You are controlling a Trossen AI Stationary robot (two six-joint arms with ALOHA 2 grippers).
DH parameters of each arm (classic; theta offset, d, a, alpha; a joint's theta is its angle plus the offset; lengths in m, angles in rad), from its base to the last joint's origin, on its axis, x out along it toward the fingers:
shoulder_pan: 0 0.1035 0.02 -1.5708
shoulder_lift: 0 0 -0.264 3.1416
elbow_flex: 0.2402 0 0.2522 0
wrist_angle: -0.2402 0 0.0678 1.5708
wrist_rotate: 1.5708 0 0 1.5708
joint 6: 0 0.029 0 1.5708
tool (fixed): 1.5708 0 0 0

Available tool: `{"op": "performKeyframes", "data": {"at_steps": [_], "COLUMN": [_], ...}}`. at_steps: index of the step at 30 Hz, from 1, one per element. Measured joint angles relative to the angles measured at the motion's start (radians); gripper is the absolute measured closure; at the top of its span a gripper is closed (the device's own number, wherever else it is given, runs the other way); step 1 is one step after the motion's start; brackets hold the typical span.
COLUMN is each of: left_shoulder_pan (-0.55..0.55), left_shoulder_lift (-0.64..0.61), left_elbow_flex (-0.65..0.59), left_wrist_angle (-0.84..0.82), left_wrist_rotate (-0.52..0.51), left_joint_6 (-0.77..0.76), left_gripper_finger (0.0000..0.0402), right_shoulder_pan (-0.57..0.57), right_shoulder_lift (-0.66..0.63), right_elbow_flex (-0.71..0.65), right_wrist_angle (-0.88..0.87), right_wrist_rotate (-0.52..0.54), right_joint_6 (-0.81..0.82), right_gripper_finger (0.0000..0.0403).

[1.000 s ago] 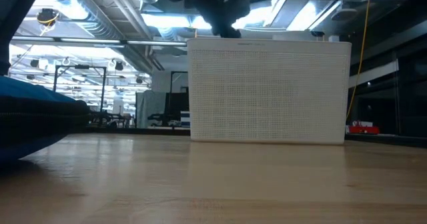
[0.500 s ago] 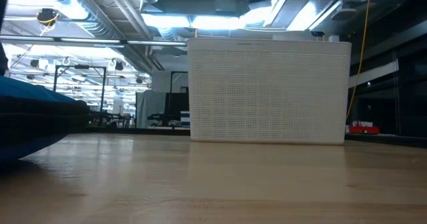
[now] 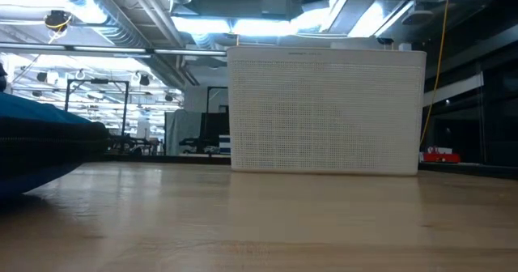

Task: Pick & place medical supplies in basket/bin
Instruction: Return to Home Position

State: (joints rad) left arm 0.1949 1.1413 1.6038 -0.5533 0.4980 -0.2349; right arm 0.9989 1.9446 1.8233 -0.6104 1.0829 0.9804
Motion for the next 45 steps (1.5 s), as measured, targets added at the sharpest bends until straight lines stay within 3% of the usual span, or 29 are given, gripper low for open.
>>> {"op": "performKeyframes", "data": {"at_steps": [5, 9, 12, 16, 20, 22, 24, 26, 29, 32, 36, 45], "left_shoulder_pan": [-0.099, -0.176, -0.241, -0.408, -0.549, -0.606, -0.647, -0.671, -0.696, -0.716, -0.725, -0.725], "left_shoulder_lift": [-0.081, -0.13, -0.155, -0.219, -0.323, -0.389, -0.454, -0.518, -0.6, -0.669, -0.794, -1.054], "left_elbow_flex": [-0.012, -0.012, -0.012, -0.129, -0.39, -0.545, -0.682, -0.786, -0.896, -0.961, -0.975, -1.025], "left_wrist_angle": [-0.047, -0.073, -0.079, -0.011, 0.183, 0.326, 0.455, 0.524, 0.523, 0.514, 0.437, 0.237], "left_wrist_rotate": [0.003, 0.038, 0.128, 0.115, 0.055, 0.051, 0.051, 0.036, -0.046, -0.058, -0.046, -0.076], "left_joint_6": [-0.028, -0.185, -0.066, 0.037, 0.072, 0.091, 0.105, 0.122, 0.128, 0.141, 0.185, 0.198], "left_gripper_finger": [0.0203, 0.0203, 0.0203, 0.0203, 0.0203, 0.0203, 0.0203, 0.0203, 0.0203, 0.0203, 0.0203, 0.0203], "right_shoulder_pan": [-0.002, -0.003, 0.003, 0.031, 0.068, 0.075, 0.077, 0.073, 0.068, 0.053, 0.03, 0.013], "right_shoulder_lift": [0.002, -0.002, -0.005, -0.006, -0.007, -0.023, -0.056, -0.103, -0.189, -0.303, -0.491, -0.882], "right_elbow_flex": [0.035, 0.1, 0.129, 0.087, -0.04, -0.115, -0.196, -0.277, -0.42, -0.589, -0.82, -1.18], "right_wrist_angle": [-0.003, 0.0, 0.046, 0.182, 0.424, 0.638, 0.829, 0.928, 0.963, 1.057, 1.193, 1.187], "right_wrist_rotate": [-0.055, -0.108, -0.165, -0.208, -0.239, -0.385, -0.597, -0.722, -0.693, -0.712, -0.834, -0.776], "right_joint_6": [-0.077, -0.246, -0.378, -0.566, -0.736, -0.893, -1.033, -1.074, -1.03, -1.035, -1.091, -1.102], "right_gripper_finger": [0.0137, 0.0137, 0.0137, 0.0137, 0.0137, 0.0137, 0.0137, 0.0137, 0.0137, 0.0137, 0.0137, 0.0137]}}
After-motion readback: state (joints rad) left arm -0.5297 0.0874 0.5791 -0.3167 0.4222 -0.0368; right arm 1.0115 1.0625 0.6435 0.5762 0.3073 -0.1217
